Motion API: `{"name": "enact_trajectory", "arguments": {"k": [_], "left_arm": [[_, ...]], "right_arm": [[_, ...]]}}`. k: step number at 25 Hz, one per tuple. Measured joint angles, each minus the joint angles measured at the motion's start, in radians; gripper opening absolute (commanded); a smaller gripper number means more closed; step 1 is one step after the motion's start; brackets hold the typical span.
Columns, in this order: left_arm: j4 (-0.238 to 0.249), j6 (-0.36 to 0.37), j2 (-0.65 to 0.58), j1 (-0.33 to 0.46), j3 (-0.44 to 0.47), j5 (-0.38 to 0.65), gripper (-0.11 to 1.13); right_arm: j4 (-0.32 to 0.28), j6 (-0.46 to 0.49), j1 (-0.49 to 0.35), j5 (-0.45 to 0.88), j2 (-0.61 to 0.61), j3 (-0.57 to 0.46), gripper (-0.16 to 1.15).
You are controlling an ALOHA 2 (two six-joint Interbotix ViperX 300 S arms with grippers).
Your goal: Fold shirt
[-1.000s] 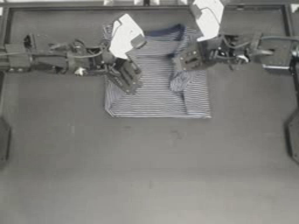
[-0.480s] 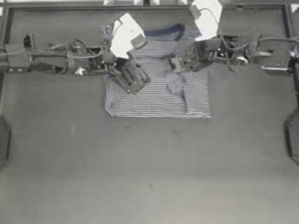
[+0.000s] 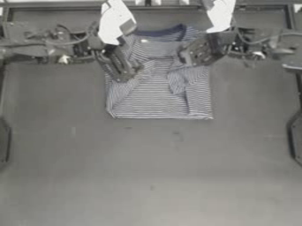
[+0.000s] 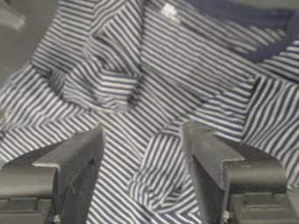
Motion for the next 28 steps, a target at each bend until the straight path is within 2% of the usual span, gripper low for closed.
{"name": "enact_trajectory", "arguments": {"k": [6,10,13,17,21,28], "left_arm": [[-0.002,0.098,-0.041,-0.051,0.037,0.060,1.02],[-0.018,0.186,-0.074,-0.117,0.048,0.103,1.02],[-0.021,0.245,-0.077,-0.149,0.048,0.173,1.02],[-0.035,0.291,-0.077,-0.173,0.048,0.278,1.02],[-0.037,0.299,-0.071,-0.178,0.046,0.334,1.02],[-0.037,0.374,-0.005,-0.207,0.029,0.357,1.02]], "right_arm": [[-0.060,-0.066,0.081,0.077,-0.067,0.011,0.88],[-0.058,-0.193,0.147,0.118,-0.115,0.012,0.88],[-0.018,-0.316,0.184,0.192,-0.144,0.014,0.88],[0.077,-0.474,0.193,0.316,-0.152,0.006,0.88],[0.147,-0.552,0.193,0.373,-0.147,0.002,0.88],[0.133,-0.664,0.239,0.408,-0.123,0.003,0.89]]}}
